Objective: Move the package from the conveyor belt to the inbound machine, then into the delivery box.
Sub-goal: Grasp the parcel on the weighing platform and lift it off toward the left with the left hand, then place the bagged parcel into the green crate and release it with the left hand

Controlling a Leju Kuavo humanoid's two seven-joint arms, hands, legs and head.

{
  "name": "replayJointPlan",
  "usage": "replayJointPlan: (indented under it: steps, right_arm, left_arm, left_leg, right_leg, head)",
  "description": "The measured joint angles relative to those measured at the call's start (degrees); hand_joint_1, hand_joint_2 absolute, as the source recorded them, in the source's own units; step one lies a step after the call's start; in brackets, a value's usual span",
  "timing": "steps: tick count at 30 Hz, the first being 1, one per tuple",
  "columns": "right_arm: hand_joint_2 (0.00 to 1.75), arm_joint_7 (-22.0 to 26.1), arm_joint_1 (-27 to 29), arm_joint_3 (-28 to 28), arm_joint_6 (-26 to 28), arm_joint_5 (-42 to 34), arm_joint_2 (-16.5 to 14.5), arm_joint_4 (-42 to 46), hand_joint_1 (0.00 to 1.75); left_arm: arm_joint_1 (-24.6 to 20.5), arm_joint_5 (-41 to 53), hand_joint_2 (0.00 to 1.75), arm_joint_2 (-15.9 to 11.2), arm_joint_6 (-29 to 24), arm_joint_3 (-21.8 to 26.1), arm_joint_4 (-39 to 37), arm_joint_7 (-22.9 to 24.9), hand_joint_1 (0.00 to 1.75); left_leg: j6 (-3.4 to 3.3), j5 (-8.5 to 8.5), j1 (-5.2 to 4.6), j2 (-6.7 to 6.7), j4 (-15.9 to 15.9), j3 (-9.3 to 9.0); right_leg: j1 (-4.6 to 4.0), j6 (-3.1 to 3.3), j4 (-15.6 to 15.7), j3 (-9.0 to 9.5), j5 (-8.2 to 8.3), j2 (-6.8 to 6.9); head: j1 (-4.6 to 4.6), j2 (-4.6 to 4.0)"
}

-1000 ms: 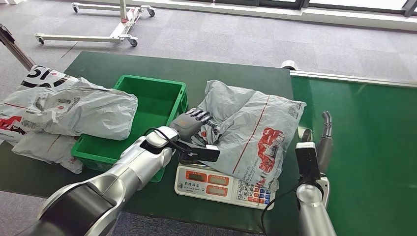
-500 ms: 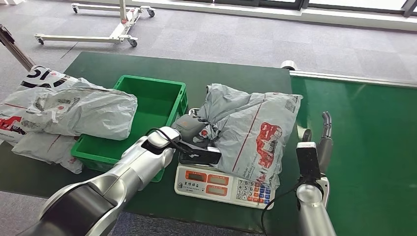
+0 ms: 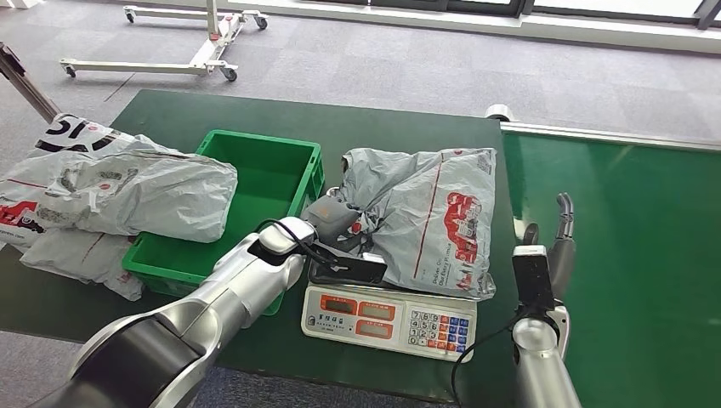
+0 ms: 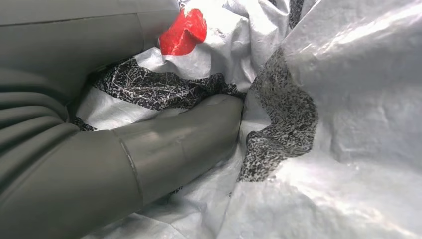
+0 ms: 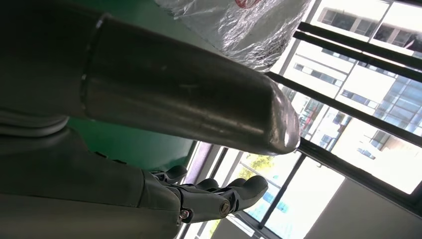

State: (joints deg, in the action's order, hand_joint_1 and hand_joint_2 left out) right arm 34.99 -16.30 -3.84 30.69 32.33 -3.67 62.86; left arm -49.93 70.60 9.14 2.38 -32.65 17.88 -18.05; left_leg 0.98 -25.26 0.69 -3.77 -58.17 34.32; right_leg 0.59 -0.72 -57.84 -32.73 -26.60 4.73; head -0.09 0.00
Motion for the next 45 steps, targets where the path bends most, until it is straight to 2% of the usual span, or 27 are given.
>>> replayJointPlan:
  steps: [12,15,18,20,23,26,33,36,40,45]
  right_arm:
    - [0.00,0.0,0.0,0.0,0.0,0.1,0.0,0.0,0.00]
    - [0.00,0.0,0.0,0.0,-0.1,0.2,0.0,0.0,0.00]
    - [0.00,-0.3,0.1,0.0,-0.2,0.2,0.1,0.0,0.00]
    - [0.00,-0.2,0.2,0.0,-0.3,0.1,0.2,0.0,0.00]
    - [0.00,0.3,0.3,0.0,0.2,-0.7,0.4,-0.2,0.00]
    - [0.00,0.6,1.0,0.0,0.9,-1.3,0.8,-0.2,0.00]
    - [0.00,0.2,3.6,-0.2,1.2,-1.6,1.7,0.9,0.00]
    - [0.00,-0.4,4.0,-0.2,1.2,-0.9,1.7,1.5,0.00]
    - [0.00,-0.9,4.4,-0.2,1.0,-0.3,1.7,2.2,0.00]
    - [0.00,-1.1,4.4,-0.2,0.9,-0.2,1.7,2.5,0.00]
  left_arm:
    - [-0.1,0.1,1.75,0.0,-0.2,0.0,0.0,-0.1,1.71]
    - [-0.1,-1.0,1.75,0.0,-2.9,0.0,0.1,-1.4,1.75]
    - [-0.4,-11.3,1.75,-0.4,-8.1,2.2,2.2,-8.6,1.75]
    - [-1.7,-21.1,1.75,-1.1,-6.5,5.8,6.0,-10.9,1.75]
    - [-4.9,-32.6,1.75,-3.6,-0.5,12.1,12.6,-9.3,1.75]
    - [-7.7,-38.3,1.75,-7.7,0.8,18.2,17.4,-8.0,1.75]
    - [-9.0,-35.0,1.75,-18.6,-9.0,26.8,19.5,-5.8,1.75]
    - [-8.2,-33.4,1.75,-22.1,-12.5,29.3,18.1,-5.6,1.75]
    - [-7.0,-32.3,1.75,-25.0,-13.9,31.9,16.2,-5.6,1.75]
    - [-6.7,-31.6,1.75,-26.3,-14.2,33.1,15.0,-5.2,1.75]
  left_leg:
    - [0.00,0.00,0.00,0.00,0.0,-0.01]
    - [0.02,0.02,0.00,-0.02,0.0,-0.01]
    - [0.04,0.15,0.01,-0.01,0.0,0.21]
    - [0.04,0.29,0.01,0.02,0.0,0.52]
    - [0.05,0.33,0.01,-0.22,0.0,0.69]
    - [0.06,0.32,0.01,-0.48,0.0,0.67]
    - [0.10,0.35,0.02,-0.56,0.1,0.69]
    - [0.11,0.35,0.02,-0.55,0.2,0.69]
    - [0.10,0.35,0.01,-0.52,0.1,0.71]
    - [0.10,0.35,0.00,-0.48,0.1,0.73]
  right_leg:
    - [0.00,0.00,0.0,0.01,0.00,0.00]
    - [0.00,0.01,0.0,-0.02,0.01,-0.02]
    - [-0.04,0.03,0.0,-0.28,0.10,-0.03]
    - [-0.08,0.06,0.0,-0.56,0.20,0.00]
    - [-0.11,0.11,-0.1,-0.80,0.31,-0.23]
    - [-0.12,0.13,-0.1,-0.92,0.33,-0.50]
    - [-0.13,0.19,-0.1,-1.07,0.28,-0.59]
    - [-0.12,0.20,-0.2,-1.08,0.27,-0.59]
    - [-0.11,0.19,-0.1,-1.08,0.27,-0.56]
    - [-0.10,0.19,-0.1,-1.06,0.28,-0.52]
  head:
    - [0.00,0.00]
    - [0.00,0.00]
    - [-0.02,0.00]
    - [0.01,0.00]
    - [-0.01,0.00]
    - [-0.01,0.00]
    - [-0.02,0.00]
    - [-0.02,0.00]
    - [-0.02,0.00]
    - [-0.01,0.00]
